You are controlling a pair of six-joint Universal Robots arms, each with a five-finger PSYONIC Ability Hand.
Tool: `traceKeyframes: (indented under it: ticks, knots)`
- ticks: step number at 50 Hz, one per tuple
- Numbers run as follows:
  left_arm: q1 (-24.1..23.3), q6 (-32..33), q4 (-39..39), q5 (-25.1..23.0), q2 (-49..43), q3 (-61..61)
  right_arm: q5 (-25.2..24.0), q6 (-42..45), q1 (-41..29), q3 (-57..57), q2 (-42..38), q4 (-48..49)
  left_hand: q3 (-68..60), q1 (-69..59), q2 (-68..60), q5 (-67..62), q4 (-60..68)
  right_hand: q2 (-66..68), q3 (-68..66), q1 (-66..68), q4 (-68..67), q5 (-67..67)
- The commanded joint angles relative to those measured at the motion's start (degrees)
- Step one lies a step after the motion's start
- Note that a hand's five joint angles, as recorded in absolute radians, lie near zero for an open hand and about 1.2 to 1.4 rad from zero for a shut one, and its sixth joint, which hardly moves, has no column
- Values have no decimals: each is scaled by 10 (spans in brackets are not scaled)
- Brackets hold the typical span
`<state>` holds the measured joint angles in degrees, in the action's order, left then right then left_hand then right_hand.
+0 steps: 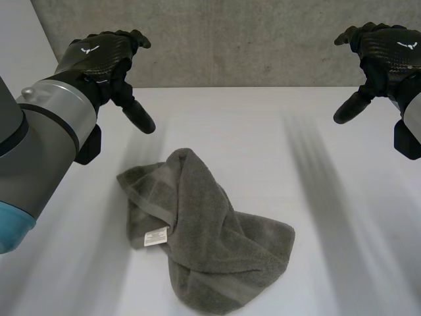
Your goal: Fold the towel.
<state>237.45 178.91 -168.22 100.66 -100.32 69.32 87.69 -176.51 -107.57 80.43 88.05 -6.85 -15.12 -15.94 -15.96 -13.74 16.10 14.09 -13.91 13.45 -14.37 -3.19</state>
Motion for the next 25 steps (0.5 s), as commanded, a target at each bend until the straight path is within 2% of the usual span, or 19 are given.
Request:
traceKeyframes:
  ticks: [1,17,22,24,25]
  knots:
    - [1,0,-3,-1,2,4,-1,0,2,2,-1,1,41,49,49,127,-50,-41,39,-34,44,32]
    - [1,3,1,-1,2,4,-8,3,2,3,-1,0,34,42,42,120,-44,-41,39,-34,44,32]
    - [1,1,1,-5,2,11,-42,20,-3,3,-7,-7,4,12,12,90,-13,-41,39,-34,44,32]
    - [2,7,5,-9,0,21,-100,67,-6,21,-14,-37,17,25,25,103,-27,-41,39,-34,44,32]
    - [2,7,5,-9,0,21,-100,67,-6,21,-14,-37,17,25,25,103,-27,-41,39,-34,44,32]
